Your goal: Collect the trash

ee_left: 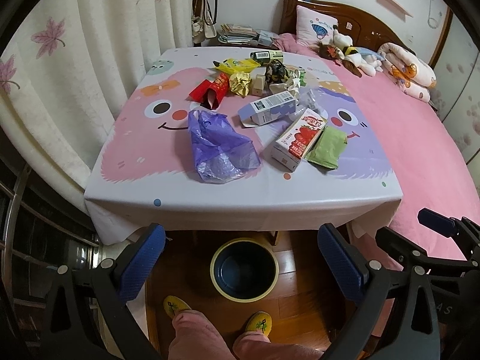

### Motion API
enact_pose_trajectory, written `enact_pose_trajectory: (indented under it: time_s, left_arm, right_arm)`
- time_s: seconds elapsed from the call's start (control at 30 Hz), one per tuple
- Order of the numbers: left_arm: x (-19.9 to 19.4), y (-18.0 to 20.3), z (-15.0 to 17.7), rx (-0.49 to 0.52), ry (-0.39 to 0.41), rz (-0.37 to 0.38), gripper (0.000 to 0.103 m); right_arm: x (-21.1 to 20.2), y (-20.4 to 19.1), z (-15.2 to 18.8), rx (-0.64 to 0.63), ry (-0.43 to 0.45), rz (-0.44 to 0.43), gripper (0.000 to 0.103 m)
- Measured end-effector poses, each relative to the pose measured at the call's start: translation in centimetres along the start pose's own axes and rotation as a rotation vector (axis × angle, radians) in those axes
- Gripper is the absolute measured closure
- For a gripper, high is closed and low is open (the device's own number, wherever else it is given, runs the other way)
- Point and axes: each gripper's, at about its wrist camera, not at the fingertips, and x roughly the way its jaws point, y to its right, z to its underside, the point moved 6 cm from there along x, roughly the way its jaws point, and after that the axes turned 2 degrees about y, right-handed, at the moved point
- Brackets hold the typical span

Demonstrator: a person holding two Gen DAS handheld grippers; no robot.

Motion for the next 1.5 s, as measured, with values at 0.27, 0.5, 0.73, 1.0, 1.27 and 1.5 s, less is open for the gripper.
enact_pose_trajectory:
  time_s: [0.27, 0.5, 0.73, 1.0, 1.27, 1.5]
  left_arm:
    - [-0.2, -0.3, 0.2, -0.005, 0.001, -0.006, 0.002]
    - [-0.3, -0.4, 0.3, -0.005, 0.0, -0.006, 0.002]
    - [-0.3, -0.4, 0.2, -0.004, 0.002, -0.005, 0.002]
    - [-0.4, -1.2, 0.4, -0.013, 0.003, -0.009, 0.002]
    - [-0.5, -1.6, 0.3, -0.019, 0.0, -0.015, 0.002]
    - [-0.5, -1.5, 0.4, -0.017, -0.003, -0.016, 0.002]
  right_arm:
    - [-0.1, -0.3, 0.0, -0.001, -0.002, -0.01, 0.019]
    - [-0.1, -0.3, 0.0, 0.0, -0.003, -0.009, 0.019]
    - [-0.2, -0.3, 0.0, -0.001, -0.001, -0.01, 0.019]
    - [-0.1, -0.5, 0.0, -0.007, -0.006, -0.018, 0.019]
    - [0.0, -0.5, 0.0, -0.008, -0.008, -0.022, 0.019]
    - [0.1, -0.6, -0.1, -0.007, -0.011, -0.023, 0.019]
